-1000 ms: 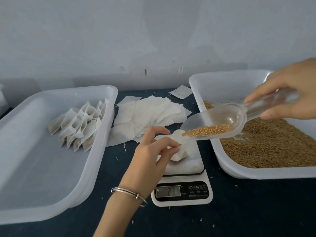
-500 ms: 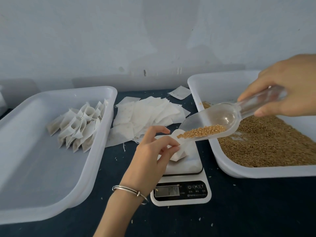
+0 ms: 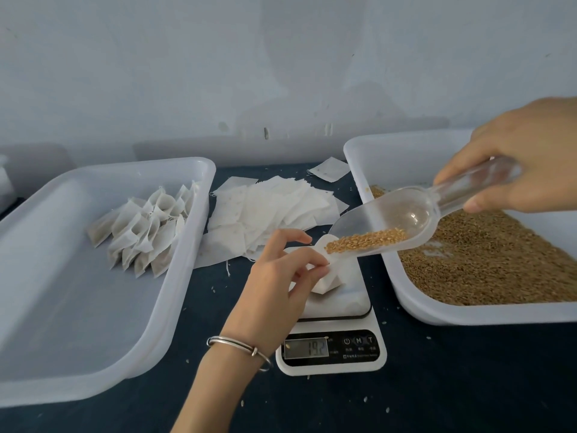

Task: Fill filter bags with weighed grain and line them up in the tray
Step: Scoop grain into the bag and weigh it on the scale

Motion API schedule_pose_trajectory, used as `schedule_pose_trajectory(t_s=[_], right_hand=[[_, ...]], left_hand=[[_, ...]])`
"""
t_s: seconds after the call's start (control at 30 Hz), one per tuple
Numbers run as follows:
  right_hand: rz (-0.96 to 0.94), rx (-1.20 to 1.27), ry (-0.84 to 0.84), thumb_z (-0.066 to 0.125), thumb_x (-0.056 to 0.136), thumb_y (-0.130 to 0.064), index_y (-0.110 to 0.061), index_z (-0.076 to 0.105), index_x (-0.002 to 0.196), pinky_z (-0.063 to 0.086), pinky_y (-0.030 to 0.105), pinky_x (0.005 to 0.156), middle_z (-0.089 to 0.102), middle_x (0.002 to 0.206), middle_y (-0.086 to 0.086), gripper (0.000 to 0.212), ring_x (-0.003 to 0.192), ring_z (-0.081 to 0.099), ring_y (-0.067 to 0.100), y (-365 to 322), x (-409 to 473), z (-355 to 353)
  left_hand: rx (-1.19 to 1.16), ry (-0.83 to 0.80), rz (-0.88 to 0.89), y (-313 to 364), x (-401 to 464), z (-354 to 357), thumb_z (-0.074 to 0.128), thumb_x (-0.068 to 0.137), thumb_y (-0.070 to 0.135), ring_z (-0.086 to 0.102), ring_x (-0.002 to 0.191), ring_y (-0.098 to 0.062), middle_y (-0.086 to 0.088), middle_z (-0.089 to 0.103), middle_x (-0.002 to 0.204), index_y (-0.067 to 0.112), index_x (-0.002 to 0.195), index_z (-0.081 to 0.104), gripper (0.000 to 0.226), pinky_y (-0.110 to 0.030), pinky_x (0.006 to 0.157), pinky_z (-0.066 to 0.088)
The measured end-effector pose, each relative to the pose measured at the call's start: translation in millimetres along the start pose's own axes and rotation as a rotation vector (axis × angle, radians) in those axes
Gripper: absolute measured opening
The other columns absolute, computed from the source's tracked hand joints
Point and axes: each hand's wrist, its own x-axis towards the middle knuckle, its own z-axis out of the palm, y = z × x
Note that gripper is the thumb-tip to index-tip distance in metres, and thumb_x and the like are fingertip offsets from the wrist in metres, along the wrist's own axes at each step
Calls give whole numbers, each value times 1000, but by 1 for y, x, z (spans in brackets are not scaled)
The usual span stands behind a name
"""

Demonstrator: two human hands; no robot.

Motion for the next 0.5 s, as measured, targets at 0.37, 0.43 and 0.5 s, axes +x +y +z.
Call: schedule_pose_trajectory(t_s=[0.37, 0.43, 0.5], right_hand=[[31, 30, 10, 76, 69, -37, -65, 42, 71, 36, 28, 73, 49, 77, -25, 44, 80, 48, 8, 5, -1, 3], [33, 29, 12, 76, 69, -39, -65, 41, 71, 35, 28, 72, 49, 77, -25, 43, 77, 47, 5, 6, -2, 3], [40, 34, 9, 75, 69, -40, -66, 42, 72, 37, 28, 71, 50, 76, -25, 43, 74, 46, 0, 7, -3, 3]], left_hand=[[-13, -6, -11, 1, 0, -1, 60, 91, 20, 59, 84, -4, 19, 43, 117, 18, 88, 69, 10, -14, 79, 48], [-6, -8, -13, 1, 0, -1, 60, 91, 21, 58, 85, -4, 20, 43, 118, 18, 88, 69, 10, -13, 78, 47], [-6, -12, -17, 1, 0, -1, 60, 91, 21, 59, 85, -4, 21, 42, 118, 18, 88, 69, 10, -12, 77, 47]])
